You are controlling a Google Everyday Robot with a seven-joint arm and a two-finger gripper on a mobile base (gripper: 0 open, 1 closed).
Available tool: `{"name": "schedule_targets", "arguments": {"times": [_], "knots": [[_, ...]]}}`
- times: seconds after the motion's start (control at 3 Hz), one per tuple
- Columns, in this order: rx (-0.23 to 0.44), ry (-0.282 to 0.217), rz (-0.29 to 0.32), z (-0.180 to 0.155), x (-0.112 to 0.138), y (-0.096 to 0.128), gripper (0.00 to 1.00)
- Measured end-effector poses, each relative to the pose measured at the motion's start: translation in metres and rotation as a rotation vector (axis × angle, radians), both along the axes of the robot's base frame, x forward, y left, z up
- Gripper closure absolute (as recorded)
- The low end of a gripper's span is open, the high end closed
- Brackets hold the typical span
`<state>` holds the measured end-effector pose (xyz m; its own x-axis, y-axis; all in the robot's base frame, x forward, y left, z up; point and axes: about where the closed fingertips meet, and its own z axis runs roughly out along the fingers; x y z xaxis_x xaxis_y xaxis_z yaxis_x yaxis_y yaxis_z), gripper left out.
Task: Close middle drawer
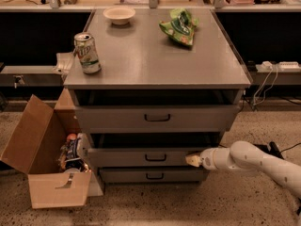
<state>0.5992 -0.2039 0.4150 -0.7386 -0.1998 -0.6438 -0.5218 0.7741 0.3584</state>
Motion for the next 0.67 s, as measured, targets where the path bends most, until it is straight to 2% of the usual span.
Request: {"name": "schedule_targets", "arguments": {"times": [0.67], "knots": [[0.000,-0.005,0.000,0.0013,0.0007,0.0003,1.00]]}}
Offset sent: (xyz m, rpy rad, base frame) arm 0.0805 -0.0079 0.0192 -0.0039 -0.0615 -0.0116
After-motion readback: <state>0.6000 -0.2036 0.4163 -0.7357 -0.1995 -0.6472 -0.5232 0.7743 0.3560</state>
